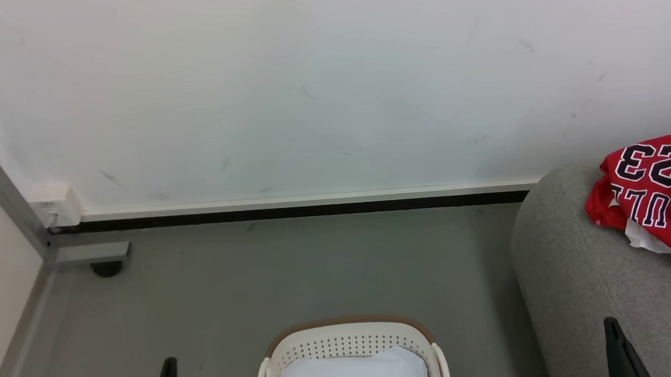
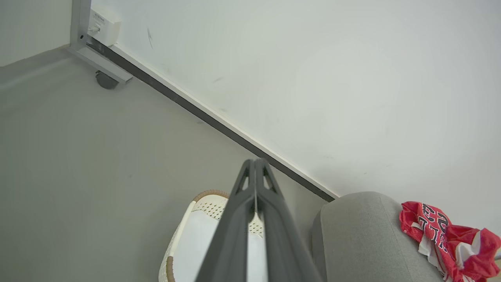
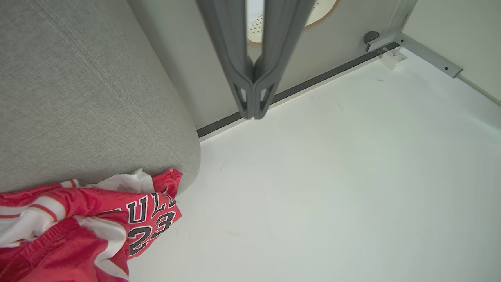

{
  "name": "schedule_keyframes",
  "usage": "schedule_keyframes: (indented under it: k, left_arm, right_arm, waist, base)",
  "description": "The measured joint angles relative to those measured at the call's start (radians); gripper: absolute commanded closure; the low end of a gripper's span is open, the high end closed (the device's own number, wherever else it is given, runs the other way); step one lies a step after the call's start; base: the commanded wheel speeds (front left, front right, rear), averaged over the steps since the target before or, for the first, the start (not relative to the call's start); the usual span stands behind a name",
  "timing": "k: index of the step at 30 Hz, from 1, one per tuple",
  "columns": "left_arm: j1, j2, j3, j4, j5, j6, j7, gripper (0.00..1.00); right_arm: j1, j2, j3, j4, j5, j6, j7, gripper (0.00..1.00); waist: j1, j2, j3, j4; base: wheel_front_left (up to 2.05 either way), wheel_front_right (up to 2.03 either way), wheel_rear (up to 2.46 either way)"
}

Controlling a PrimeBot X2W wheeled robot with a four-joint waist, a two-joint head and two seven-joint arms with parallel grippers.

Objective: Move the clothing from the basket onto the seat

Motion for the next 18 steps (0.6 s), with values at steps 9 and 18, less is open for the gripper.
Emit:
schedule_keyframes:
  k: [9,18]
  left_arm:
    - [-0.016,-0.016,0.030,-0.008,-0.088,-0.009,0.031,1.00]
    - [-0.033,-0.033,0.060,-0.014,-0.193,-0.017,0.061,1.00]
  right_arm:
    - [-0.017,-0.002,-0.007,-0.003,0.121,0.000,0.030,1.00]
    - [-0.033,-0.004,-0.016,-0.005,0.245,0.000,0.056,1.00]
  waist:
    - [0.0000,0.0000,0.005,0.002]
    - [0.0000,0.0000,0.010,0.005]
  base:
    - [0.00,0.00,0.00]
    - [0.00,0.00,0.00]
